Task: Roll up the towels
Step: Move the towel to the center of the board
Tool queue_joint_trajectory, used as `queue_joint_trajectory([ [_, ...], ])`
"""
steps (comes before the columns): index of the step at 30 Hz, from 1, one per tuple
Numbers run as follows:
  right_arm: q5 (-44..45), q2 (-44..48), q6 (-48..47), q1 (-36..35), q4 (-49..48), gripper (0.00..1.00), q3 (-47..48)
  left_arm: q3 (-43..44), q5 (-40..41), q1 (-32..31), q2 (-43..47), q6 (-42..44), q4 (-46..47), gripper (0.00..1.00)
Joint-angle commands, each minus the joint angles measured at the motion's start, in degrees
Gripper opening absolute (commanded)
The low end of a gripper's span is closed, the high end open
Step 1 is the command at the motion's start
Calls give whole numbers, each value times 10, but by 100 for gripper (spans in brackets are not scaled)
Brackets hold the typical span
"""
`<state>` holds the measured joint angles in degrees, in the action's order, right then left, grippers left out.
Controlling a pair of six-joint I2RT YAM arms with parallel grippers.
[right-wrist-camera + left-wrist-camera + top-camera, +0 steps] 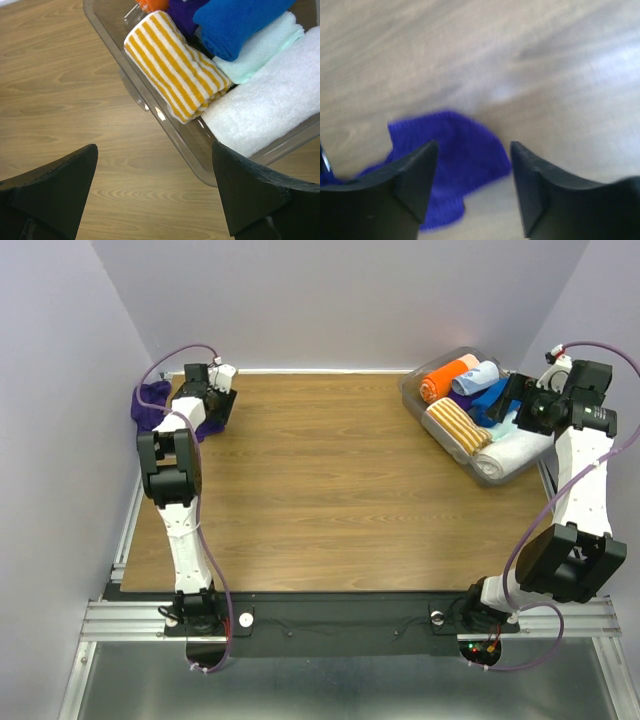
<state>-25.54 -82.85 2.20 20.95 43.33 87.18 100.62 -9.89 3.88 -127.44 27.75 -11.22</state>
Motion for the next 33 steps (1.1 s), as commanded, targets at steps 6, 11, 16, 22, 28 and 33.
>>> queue_joint_trajectory([
  [6, -42, 11, -77, 1, 74, 100, 69, 32, -100, 8, -4, 8, -90, 17],
  [11, -88, -5, -76, 1, 107, 100, 97, -113, -130, -80, 89, 45, -108, 0],
  [16, -110, 7, -76, 1, 120, 99, 98, -211, -180, -172, 190, 32, -114, 0],
  [22, -156, 9, -96, 1, 132, 98, 78, -241, -257, -251, 259, 0, -150, 0],
  [28, -211, -35, -152, -6, 153, 88, 56, -230, -370, -283, 338, 58, -251, 0],
  [33, -239, -35, -163, -34, 142, 85, 21, -200, -329, -401, 359, 39, -269, 0],
])
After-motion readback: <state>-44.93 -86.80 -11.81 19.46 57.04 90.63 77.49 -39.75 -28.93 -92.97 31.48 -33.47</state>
